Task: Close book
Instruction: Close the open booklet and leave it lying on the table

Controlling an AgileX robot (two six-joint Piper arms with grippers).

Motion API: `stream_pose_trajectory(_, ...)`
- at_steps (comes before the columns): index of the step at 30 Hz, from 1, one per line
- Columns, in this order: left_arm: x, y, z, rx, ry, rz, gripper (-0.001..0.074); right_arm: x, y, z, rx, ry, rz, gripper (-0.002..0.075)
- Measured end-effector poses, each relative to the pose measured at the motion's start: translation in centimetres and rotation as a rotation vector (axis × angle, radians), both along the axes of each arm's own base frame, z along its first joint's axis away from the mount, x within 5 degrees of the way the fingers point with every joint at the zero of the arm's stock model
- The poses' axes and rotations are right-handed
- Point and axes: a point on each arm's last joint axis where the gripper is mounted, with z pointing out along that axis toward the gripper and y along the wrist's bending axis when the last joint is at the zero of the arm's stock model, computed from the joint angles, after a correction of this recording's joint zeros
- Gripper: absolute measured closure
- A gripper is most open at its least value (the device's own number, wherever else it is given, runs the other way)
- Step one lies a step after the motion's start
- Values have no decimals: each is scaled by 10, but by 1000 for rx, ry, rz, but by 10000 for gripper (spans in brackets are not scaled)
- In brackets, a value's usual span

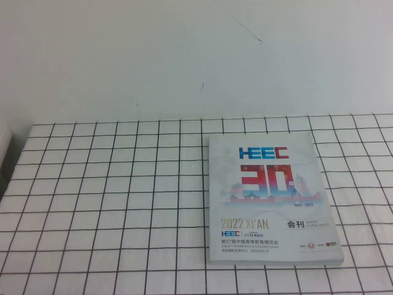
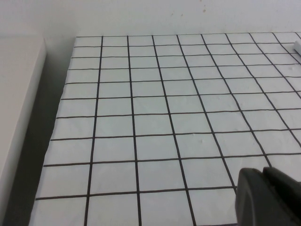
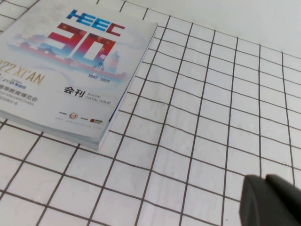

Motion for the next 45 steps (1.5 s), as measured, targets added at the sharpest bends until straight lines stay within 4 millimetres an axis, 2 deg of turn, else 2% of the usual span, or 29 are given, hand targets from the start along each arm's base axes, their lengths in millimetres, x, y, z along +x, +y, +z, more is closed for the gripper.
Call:
stream_pose_trajectory(13, 0, 0, 0, -4, 0, 1, 738, 0, 0, 0, 0, -1, 0, 729)
stream_pose_trajectory(20, 0, 0, 0, -4, 0, 1, 738, -17, -6, -4, 35, -170, -99, 729)
stream_pose_trajectory(24, 0, 0, 0, -4, 0, 1, 738, -11, -8, -19, 28, -228, -204, 729)
stream_pose_trajectory(31, 0, 0, 0, -4, 0, 1, 738, 10, -8, -70, 26, -320, -233, 729)
stream_pose_trajectory(34, 0, 0, 0, -4, 0, 1, 738, 11, -8, -86, 63, -252, -250, 729)
stream_pose_trajectory(36, 0, 0, 0, -4, 1, 1, 738, 10, -8, -92, 85, -194, -261, 729)
stream_pose_trajectory(45, 0, 0, 0, -4, 1, 1, 738, 9, -8, -92, 114, -177, -264, 729)
